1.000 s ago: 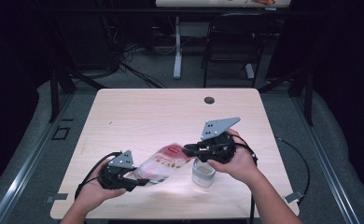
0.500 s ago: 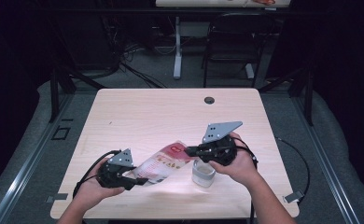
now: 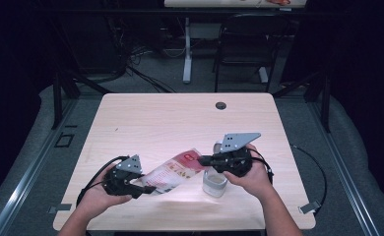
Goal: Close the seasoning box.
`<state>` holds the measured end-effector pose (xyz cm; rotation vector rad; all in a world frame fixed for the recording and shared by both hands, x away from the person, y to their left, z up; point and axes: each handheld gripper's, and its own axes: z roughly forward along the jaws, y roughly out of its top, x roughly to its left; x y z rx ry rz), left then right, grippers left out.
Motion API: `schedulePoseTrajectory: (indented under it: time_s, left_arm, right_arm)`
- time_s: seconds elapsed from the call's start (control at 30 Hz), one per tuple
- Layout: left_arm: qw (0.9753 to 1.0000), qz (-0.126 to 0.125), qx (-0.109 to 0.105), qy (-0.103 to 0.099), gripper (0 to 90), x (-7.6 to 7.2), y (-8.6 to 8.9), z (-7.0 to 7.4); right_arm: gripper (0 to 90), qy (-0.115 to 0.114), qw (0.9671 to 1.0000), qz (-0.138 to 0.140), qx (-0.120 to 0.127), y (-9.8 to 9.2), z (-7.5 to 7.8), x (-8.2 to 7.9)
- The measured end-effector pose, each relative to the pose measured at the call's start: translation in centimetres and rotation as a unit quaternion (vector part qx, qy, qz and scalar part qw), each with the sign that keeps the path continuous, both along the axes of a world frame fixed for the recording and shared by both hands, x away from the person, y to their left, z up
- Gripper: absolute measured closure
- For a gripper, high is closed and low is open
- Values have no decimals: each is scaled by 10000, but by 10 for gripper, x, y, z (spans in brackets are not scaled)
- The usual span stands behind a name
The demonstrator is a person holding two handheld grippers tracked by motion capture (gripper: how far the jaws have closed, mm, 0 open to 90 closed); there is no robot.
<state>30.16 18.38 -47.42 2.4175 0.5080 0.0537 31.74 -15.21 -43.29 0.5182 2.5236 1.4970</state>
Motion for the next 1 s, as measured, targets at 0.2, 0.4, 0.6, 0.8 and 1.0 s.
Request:
schedulePoseTrajectory:
  time_s: [0.2, 0.4, 0.6, 0.8, 1.0]
  left_arm:
    - [10000, -2, 20, 6, 597, 3, -1, 3]
    - [10000, -16, 39, -15, 599, 4, -2, 7]
    - [10000, -20, 56, -40, 602, 3, -2, 11]
    - [10000, -19, 23, -77, 605, 2, -2, 17]
    - [9999, -17, 11, -151, 611, 0, -1, 27]
  right_arm:
    - [885, 37, 10000, -44, 14, -3, -4, 3]
    - [885, 47, 9999, -91, 11, -6, -7, 3]
    - [887, 107, 9999, -86, 53, -9, -10, 1]
    - [888, 156, 9997, -88, 137, -12, -12, 1]
    - [887, 212, 9995, -118, 213, -15, -15, 1]
